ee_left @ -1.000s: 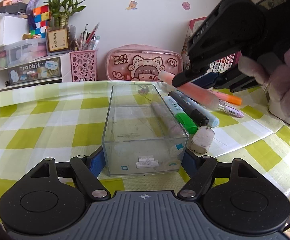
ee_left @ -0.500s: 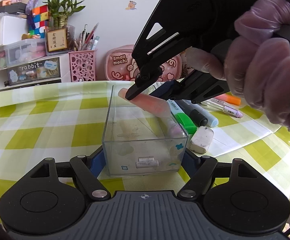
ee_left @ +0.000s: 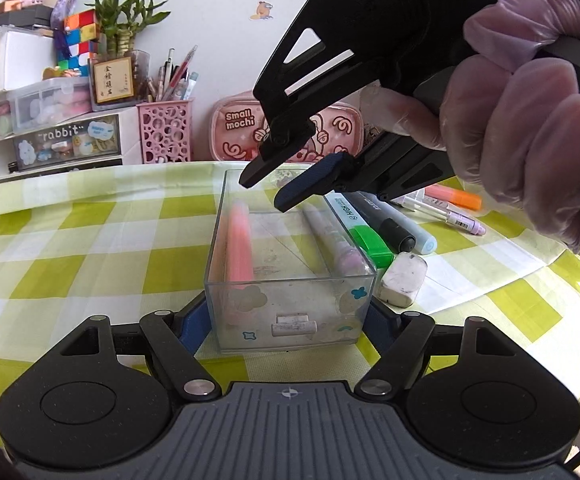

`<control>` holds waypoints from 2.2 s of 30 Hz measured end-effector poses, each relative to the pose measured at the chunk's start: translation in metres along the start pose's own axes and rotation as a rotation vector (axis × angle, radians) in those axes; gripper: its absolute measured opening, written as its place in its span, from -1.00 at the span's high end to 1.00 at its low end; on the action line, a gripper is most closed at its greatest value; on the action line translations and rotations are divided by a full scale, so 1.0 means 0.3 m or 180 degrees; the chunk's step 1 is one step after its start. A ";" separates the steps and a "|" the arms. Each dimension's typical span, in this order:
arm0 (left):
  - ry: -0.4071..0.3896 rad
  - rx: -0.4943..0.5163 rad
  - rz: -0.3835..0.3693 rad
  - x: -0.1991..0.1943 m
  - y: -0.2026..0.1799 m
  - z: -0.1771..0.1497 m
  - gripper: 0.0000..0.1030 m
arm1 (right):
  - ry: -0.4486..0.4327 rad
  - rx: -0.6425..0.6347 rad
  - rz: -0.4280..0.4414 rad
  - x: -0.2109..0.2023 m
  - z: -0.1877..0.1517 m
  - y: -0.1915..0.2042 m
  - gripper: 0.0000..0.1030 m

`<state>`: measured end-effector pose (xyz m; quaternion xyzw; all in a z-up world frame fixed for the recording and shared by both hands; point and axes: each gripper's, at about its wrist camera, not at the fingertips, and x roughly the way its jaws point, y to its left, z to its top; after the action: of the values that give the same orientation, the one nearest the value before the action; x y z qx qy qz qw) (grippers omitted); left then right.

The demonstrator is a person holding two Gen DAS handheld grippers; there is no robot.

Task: Organize stationery
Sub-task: 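Withdraw the open right tool and move it over the light blue marker, then close the right tool on the light blue marker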

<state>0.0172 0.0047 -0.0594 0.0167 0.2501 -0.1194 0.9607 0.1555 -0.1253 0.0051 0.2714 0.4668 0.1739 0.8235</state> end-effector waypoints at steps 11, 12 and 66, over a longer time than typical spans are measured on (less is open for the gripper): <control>0.0000 0.0000 0.0002 0.000 0.000 0.000 -0.46 | -0.0419 -0.0253 -0.0203 -0.126 -0.005 -0.028 0.13; 0.0000 0.0001 0.0002 0.000 0.000 0.000 -0.46 | -0.0460 -0.0257 -0.0237 -0.138 -0.011 -0.041 0.11; -0.0004 0.0005 0.0004 0.000 -0.001 -0.002 -0.46 | -0.0174 -0.1481 -0.1044 -0.256 -0.242 -0.221 0.43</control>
<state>0.0170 0.0044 -0.0598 0.0176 0.2495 -0.1190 0.9609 0.0563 -0.1987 -0.0138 0.0006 0.4296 0.1334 0.8931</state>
